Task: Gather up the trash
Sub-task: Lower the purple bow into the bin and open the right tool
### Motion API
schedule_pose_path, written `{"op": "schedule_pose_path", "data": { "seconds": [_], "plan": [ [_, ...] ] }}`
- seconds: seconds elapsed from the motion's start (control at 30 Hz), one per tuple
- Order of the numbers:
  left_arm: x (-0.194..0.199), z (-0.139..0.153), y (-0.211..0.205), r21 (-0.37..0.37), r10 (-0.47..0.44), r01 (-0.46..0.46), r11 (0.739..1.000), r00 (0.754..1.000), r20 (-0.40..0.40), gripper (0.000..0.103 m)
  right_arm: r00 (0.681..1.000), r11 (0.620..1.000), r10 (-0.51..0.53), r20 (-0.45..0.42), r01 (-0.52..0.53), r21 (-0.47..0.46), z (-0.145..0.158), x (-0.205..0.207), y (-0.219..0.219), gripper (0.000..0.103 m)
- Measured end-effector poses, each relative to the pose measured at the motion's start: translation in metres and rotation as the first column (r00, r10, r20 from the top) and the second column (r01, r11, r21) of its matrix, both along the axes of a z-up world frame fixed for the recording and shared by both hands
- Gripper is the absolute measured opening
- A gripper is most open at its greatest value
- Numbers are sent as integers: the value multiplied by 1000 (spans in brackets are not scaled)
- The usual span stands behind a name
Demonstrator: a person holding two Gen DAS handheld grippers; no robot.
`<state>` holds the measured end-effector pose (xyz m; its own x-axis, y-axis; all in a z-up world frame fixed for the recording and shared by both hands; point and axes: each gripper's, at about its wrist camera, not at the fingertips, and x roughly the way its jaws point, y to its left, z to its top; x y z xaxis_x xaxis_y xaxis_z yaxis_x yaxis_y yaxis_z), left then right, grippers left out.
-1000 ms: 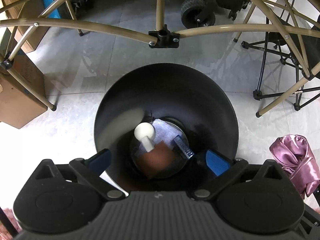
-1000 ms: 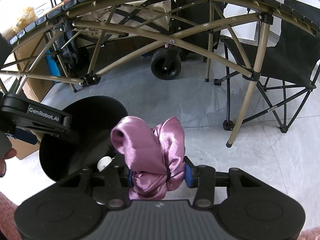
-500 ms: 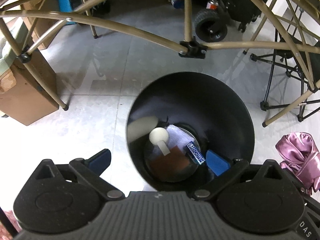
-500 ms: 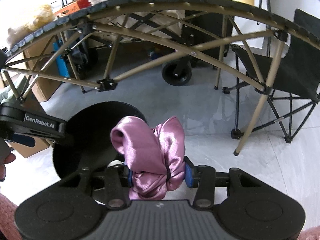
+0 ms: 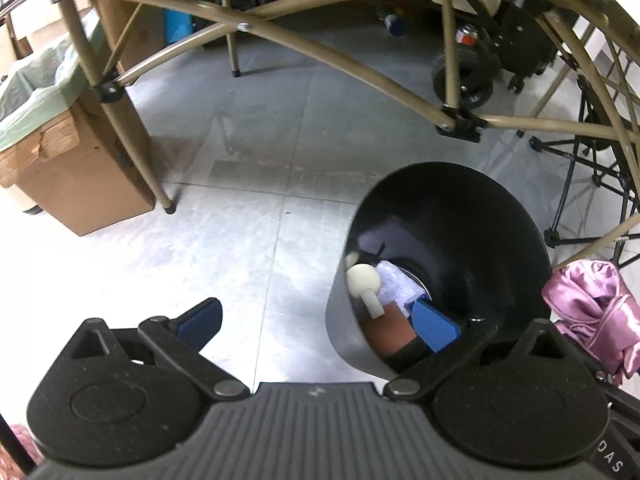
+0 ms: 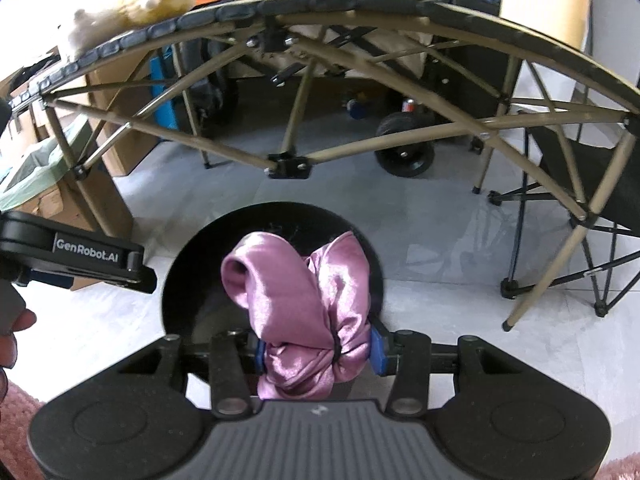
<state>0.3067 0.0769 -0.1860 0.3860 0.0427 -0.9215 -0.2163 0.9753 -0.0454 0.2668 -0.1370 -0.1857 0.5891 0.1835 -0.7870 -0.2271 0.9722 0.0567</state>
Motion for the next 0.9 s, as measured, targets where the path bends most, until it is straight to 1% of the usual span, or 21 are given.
{"op": "schedule_pose_path", "data": {
  "seconds": [0.2,0.43,0.73,0.9],
  "plan": [
    [-4,2,15,-9,23,-23,1000,1000,7,103,998,1000,29,-57,-29,11,-5,9,19,44],
    [-7,3,30,-19,50,-50,999,999,11,103,990,999,31,-137,-28,25,-17,24,33,44],
    [-8,-3,46,-29,77,-77,997,997,-4,103,966,997,-14,-257,31,65,-36,50,39,44],
    [-8,-5,51,-32,82,-82,996,997,-10,103,959,996,-38,-280,59,68,-41,64,40,44]
  ]
}}
